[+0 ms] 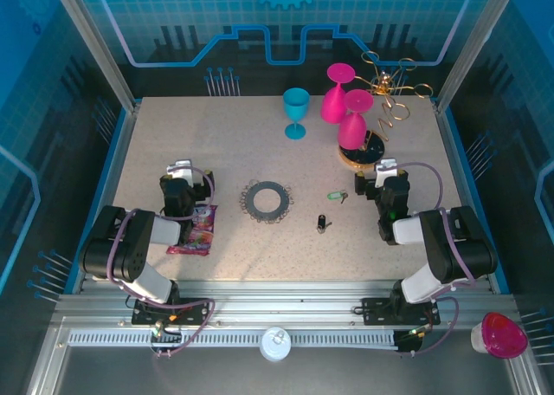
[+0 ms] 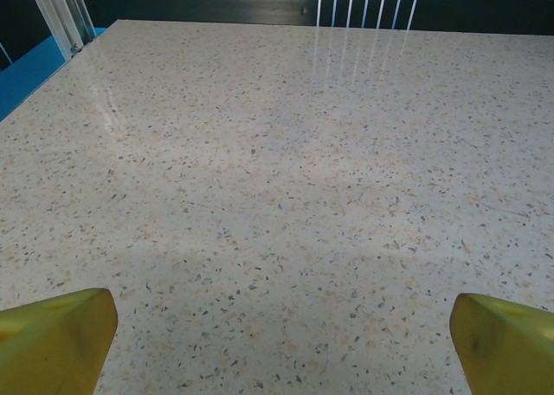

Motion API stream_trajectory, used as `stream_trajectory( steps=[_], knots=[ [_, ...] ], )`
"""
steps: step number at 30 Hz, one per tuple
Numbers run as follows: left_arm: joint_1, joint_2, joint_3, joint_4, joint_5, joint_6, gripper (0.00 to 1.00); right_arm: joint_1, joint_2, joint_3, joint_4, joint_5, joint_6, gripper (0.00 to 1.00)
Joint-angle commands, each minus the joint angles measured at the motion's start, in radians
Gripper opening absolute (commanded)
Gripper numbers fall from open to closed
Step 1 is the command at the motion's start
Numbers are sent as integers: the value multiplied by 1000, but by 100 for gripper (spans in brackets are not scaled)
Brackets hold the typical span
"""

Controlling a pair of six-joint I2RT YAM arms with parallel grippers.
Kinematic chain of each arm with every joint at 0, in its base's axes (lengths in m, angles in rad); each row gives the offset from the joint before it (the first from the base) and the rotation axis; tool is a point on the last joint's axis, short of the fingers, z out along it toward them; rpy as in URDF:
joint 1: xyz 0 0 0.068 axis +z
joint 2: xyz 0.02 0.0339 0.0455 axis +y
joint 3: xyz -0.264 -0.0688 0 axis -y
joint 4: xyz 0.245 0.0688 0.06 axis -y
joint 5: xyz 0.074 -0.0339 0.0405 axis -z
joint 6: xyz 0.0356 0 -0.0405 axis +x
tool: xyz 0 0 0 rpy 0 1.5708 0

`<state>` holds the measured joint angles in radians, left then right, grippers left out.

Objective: Put the keys on the keyring

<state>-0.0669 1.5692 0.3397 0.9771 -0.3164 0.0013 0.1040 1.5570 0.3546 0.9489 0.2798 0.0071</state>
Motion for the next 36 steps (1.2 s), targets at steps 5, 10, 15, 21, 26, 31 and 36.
stream_trajectory(
  steps=[5,10,15,21,26,31,36],
  knots=[
    [9,-7,22,4,19,-12,99,0,-11,20,-1,10,13,100],
    [21,-10,24,-5,35,-22,99,-1,-12,18,0,7,14,100],
    [20,-63,8,-14,57,-11,99,25,-140,-37,5,-30,-41,97],
    [18,-336,92,-348,61,-35,99,90,-446,29,-361,119,110,92],
    [19,-476,103,-458,160,-185,99,140,-561,61,-600,81,340,83],
    [18,-551,93,-564,342,-361,99,207,-618,138,-924,-16,436,76],
    [13,-542,80,-590,520,-527,98,288,-619,189,-1095,-108,471,73]
  ],
)
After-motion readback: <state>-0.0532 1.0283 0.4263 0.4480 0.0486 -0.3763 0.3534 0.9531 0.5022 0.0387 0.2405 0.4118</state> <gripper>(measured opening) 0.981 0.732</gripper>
